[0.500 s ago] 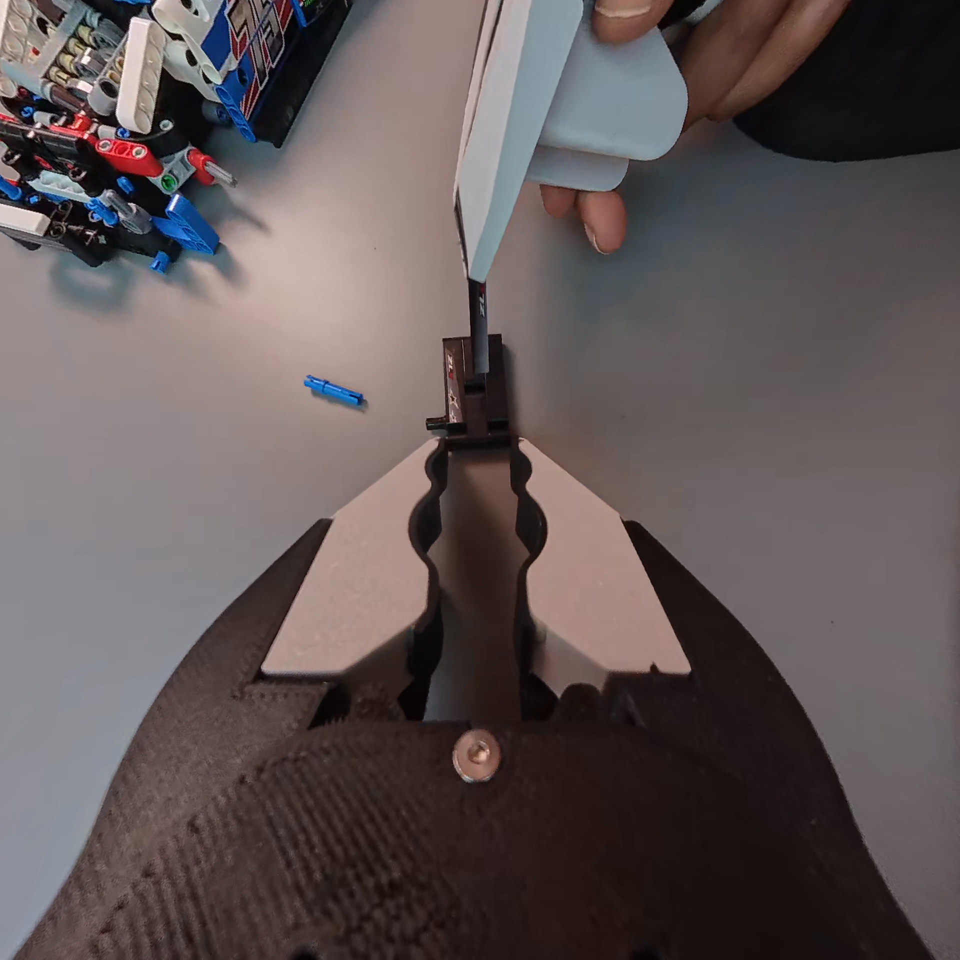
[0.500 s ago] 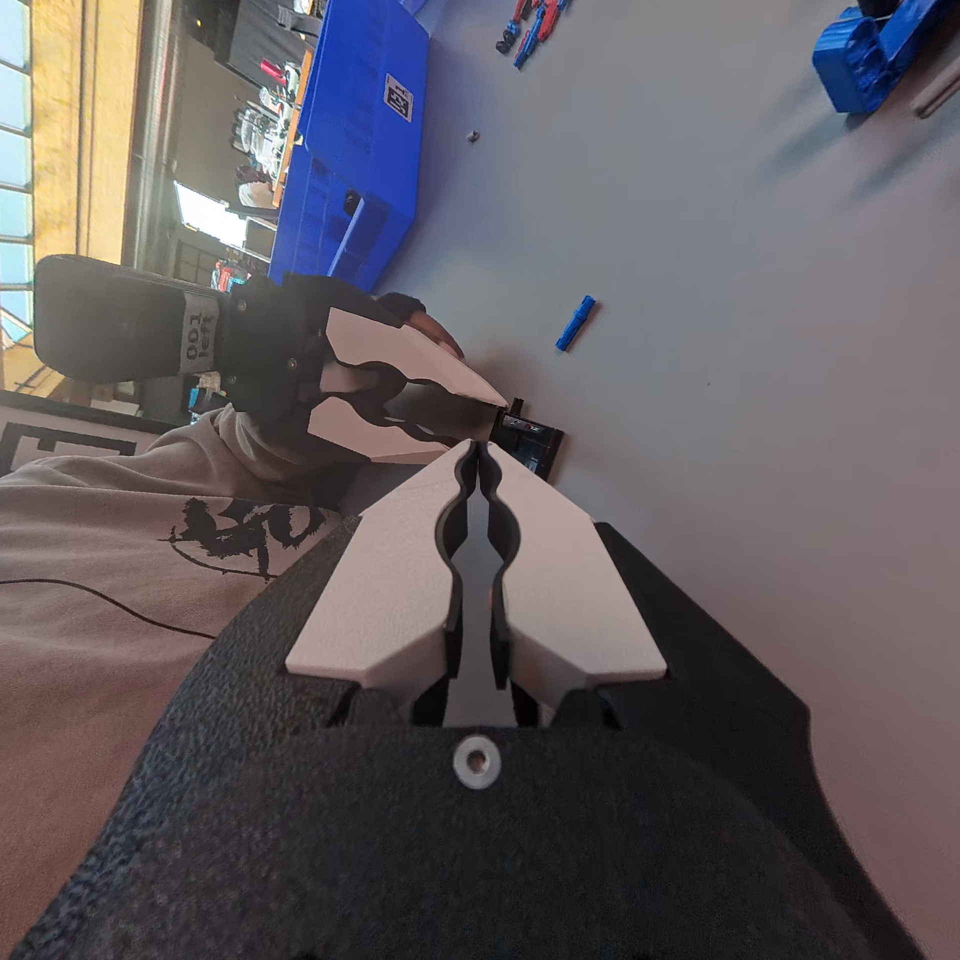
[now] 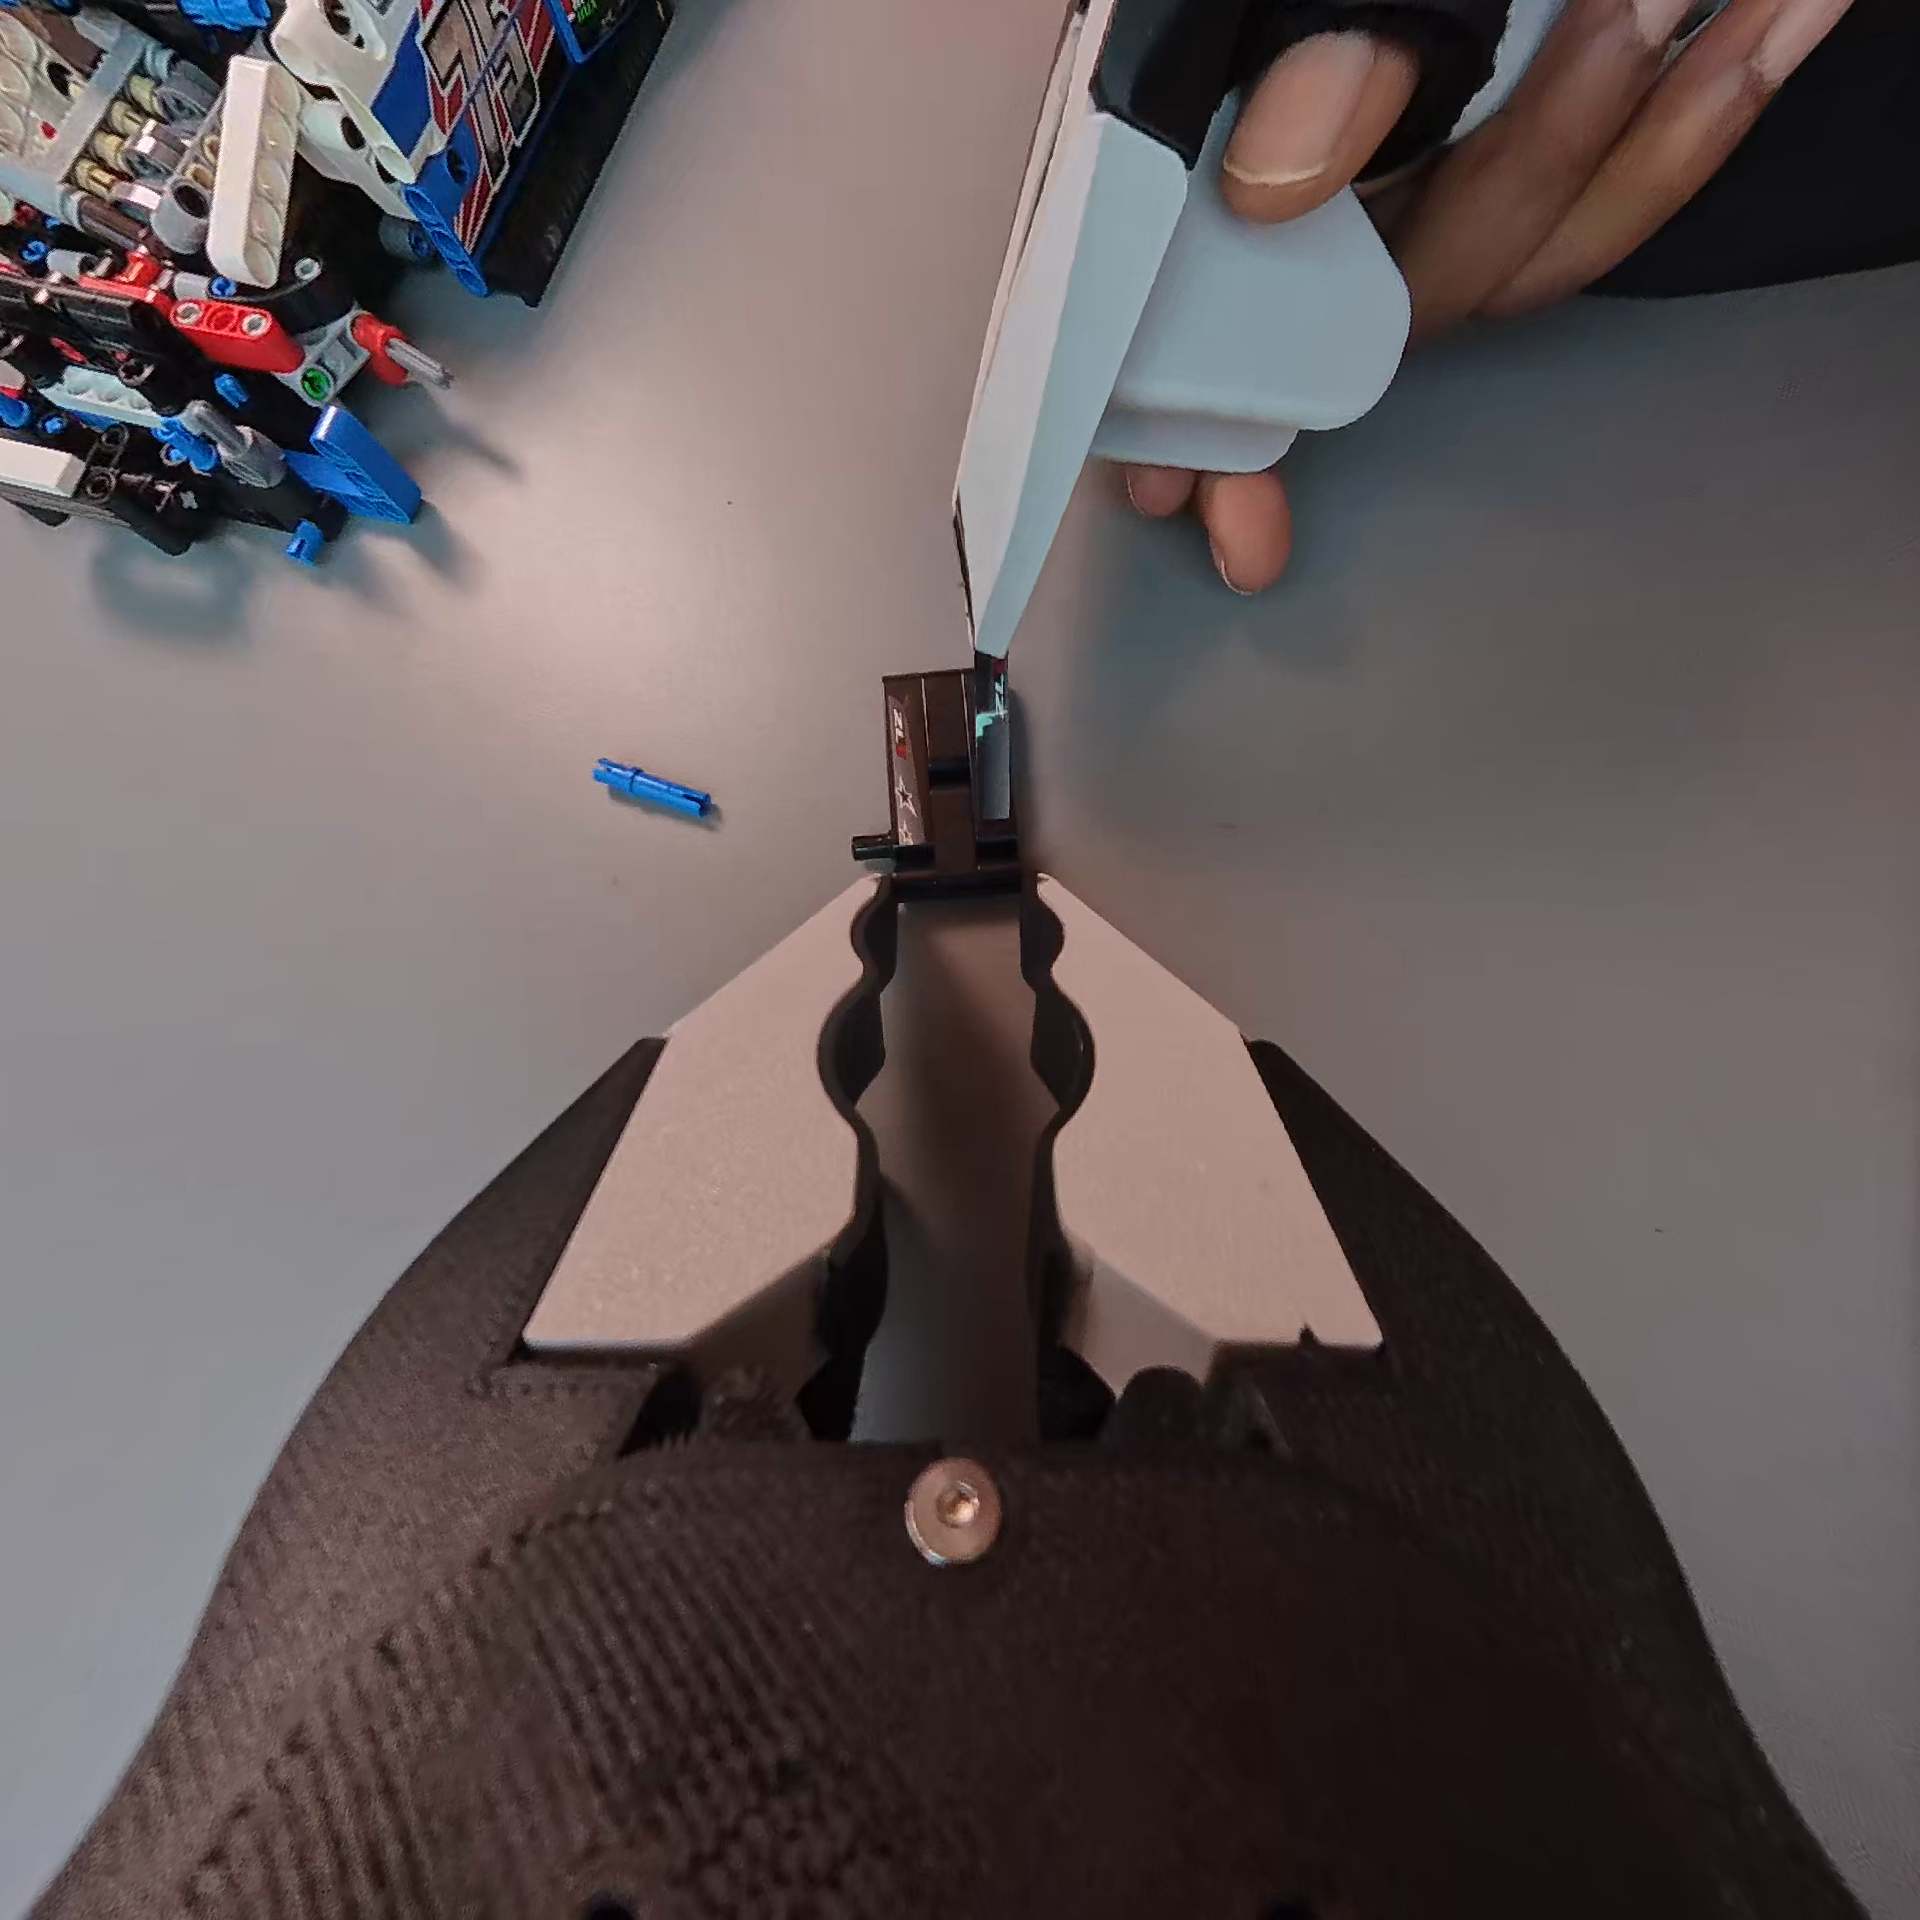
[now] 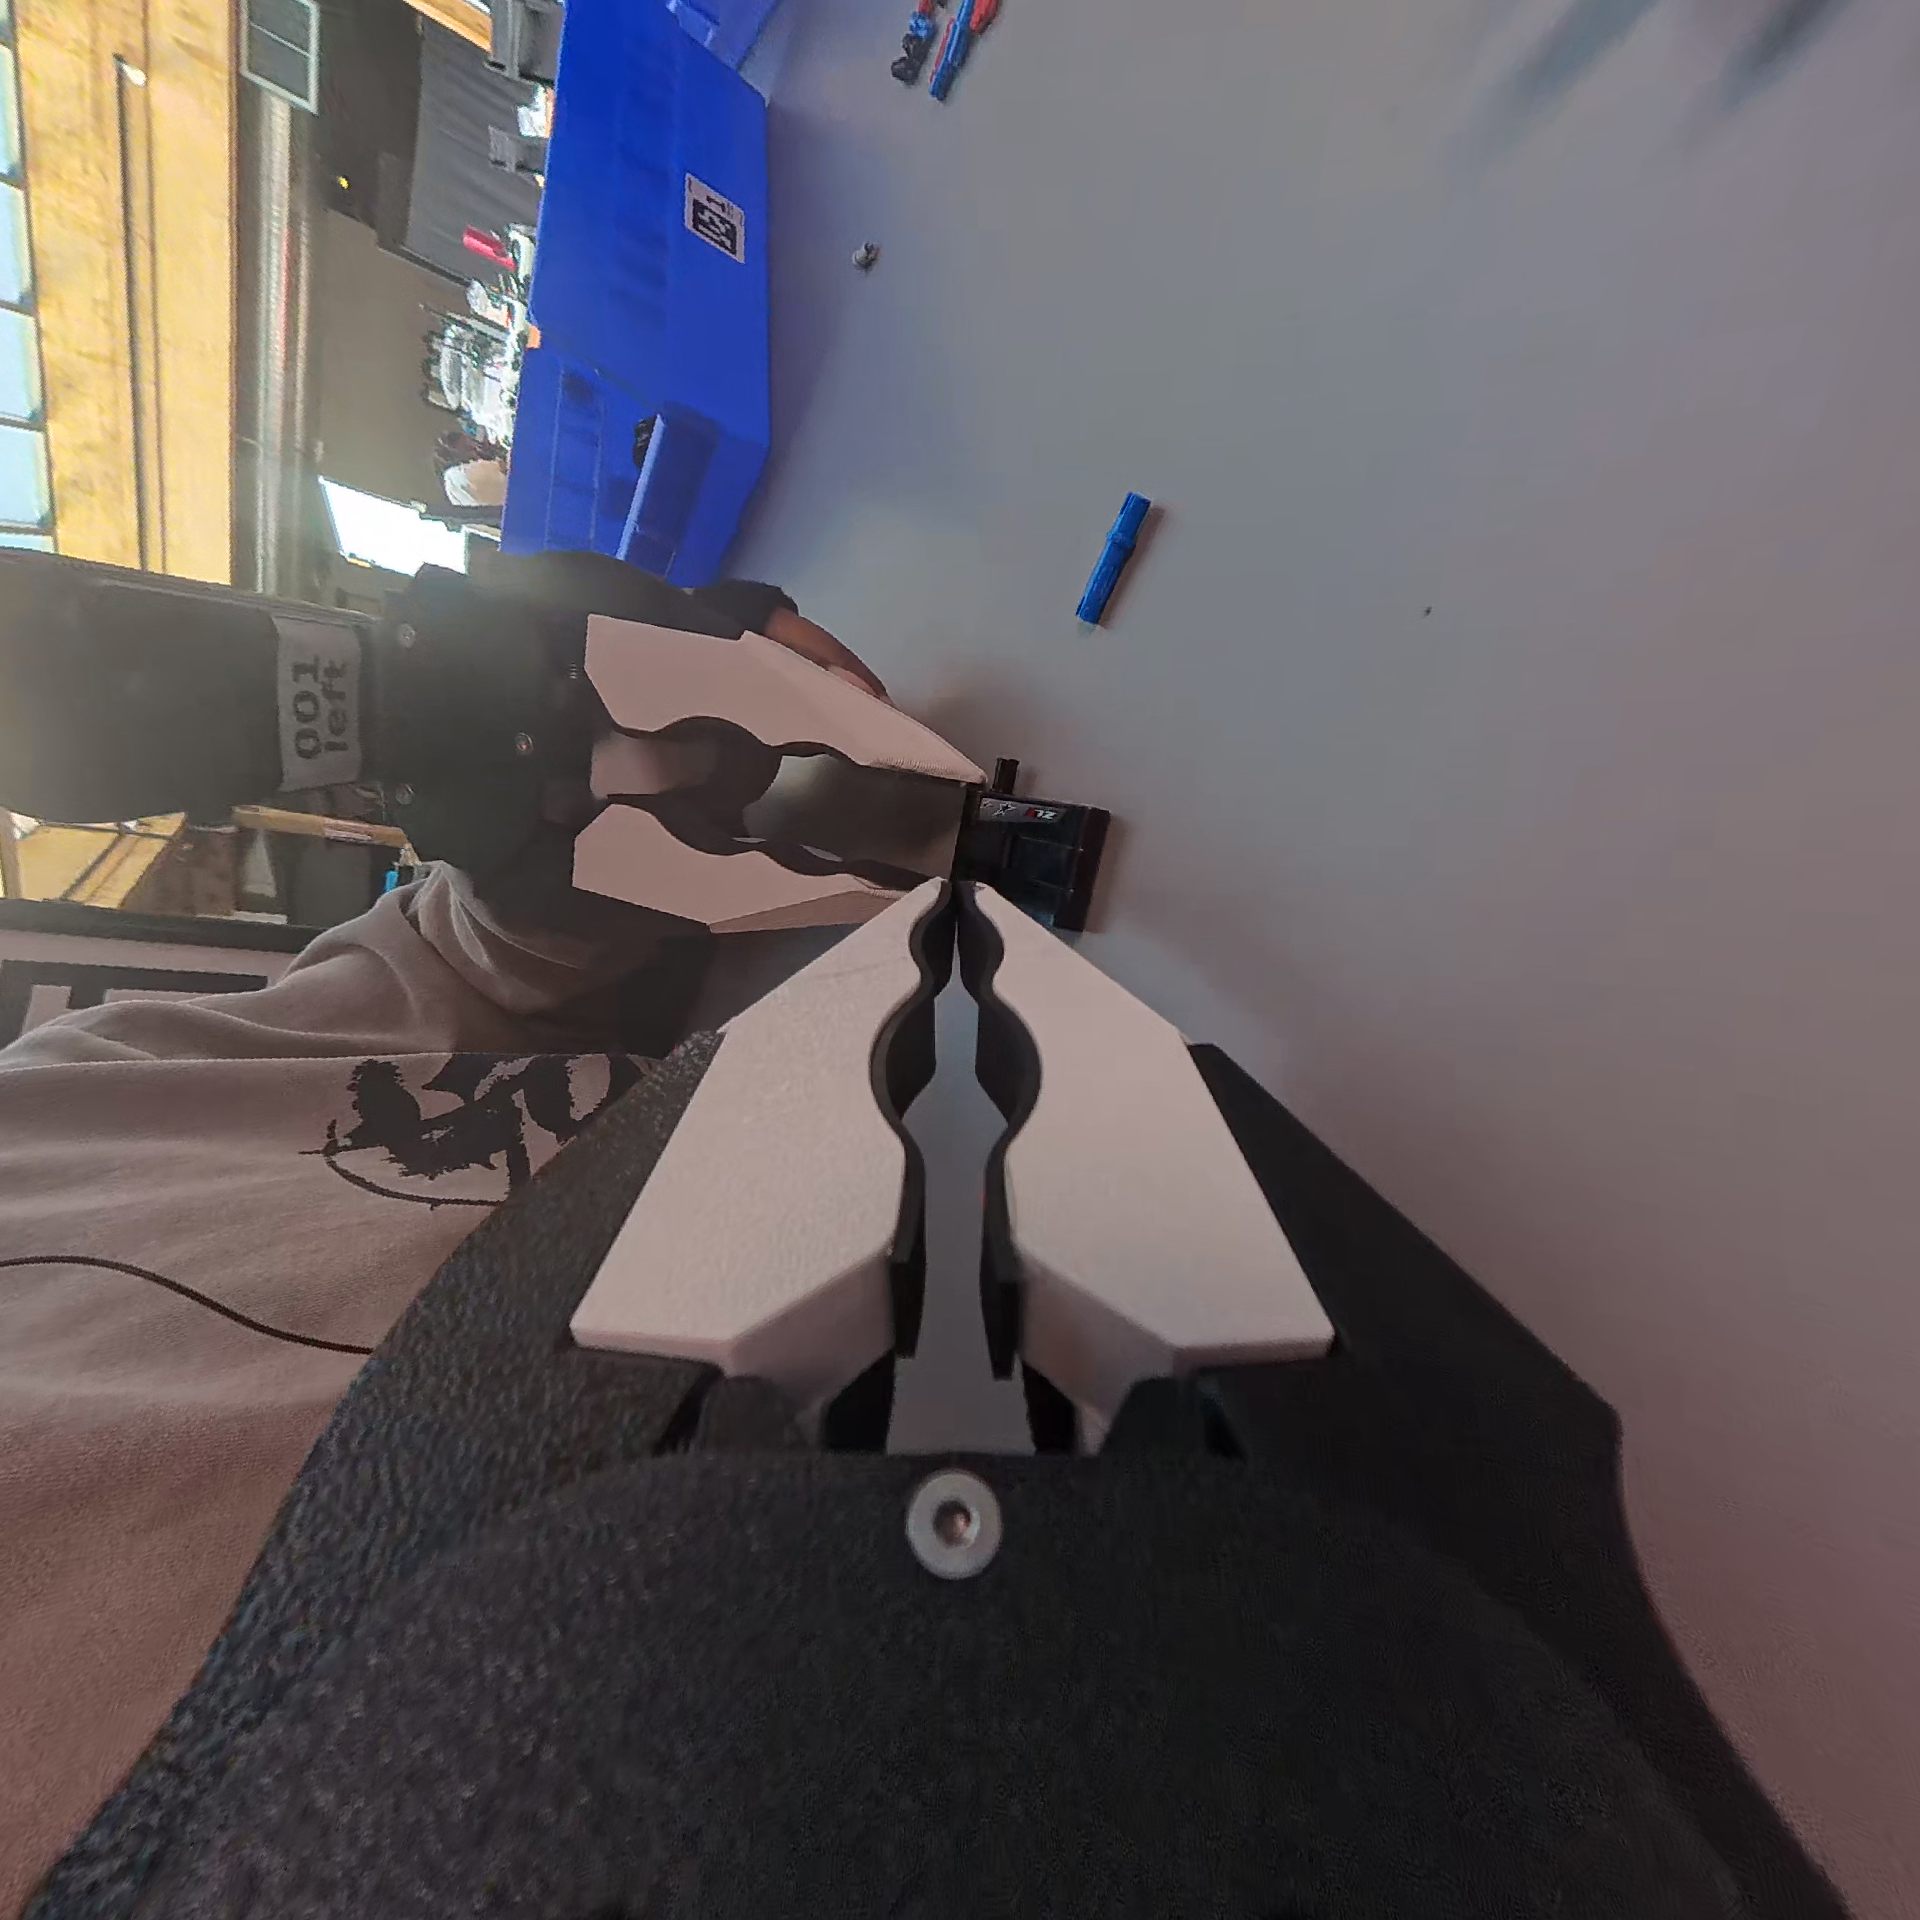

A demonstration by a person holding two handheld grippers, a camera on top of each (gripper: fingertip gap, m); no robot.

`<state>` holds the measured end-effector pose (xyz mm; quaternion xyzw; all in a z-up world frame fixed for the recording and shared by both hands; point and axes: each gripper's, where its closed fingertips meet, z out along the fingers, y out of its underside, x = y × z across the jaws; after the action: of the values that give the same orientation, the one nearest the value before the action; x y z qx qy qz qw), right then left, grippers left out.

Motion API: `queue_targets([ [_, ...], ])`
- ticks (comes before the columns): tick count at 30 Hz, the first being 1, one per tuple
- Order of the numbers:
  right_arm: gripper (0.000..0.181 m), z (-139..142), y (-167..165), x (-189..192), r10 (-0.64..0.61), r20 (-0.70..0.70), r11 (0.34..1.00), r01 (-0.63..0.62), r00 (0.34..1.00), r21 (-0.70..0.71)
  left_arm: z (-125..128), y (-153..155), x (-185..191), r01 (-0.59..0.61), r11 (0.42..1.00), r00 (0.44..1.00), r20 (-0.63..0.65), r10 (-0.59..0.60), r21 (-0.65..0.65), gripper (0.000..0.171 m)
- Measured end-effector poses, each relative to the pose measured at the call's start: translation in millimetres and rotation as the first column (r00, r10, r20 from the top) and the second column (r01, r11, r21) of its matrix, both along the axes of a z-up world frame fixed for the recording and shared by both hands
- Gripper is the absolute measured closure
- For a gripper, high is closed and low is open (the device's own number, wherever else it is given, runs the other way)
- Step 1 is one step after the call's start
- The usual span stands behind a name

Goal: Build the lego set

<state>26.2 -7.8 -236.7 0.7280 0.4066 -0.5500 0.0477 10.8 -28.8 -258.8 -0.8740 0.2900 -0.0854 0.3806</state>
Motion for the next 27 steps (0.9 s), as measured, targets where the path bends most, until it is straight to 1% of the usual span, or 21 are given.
queue_targets([
  [27,0.181,-5.4,-1.7,0.4,-0.011,0.009,1.000,0.011,1.000,0.004,0.0,-1.1,0.7,0.005,1.000,1.000,-0.009,-0.005,0.001,0.149],
])
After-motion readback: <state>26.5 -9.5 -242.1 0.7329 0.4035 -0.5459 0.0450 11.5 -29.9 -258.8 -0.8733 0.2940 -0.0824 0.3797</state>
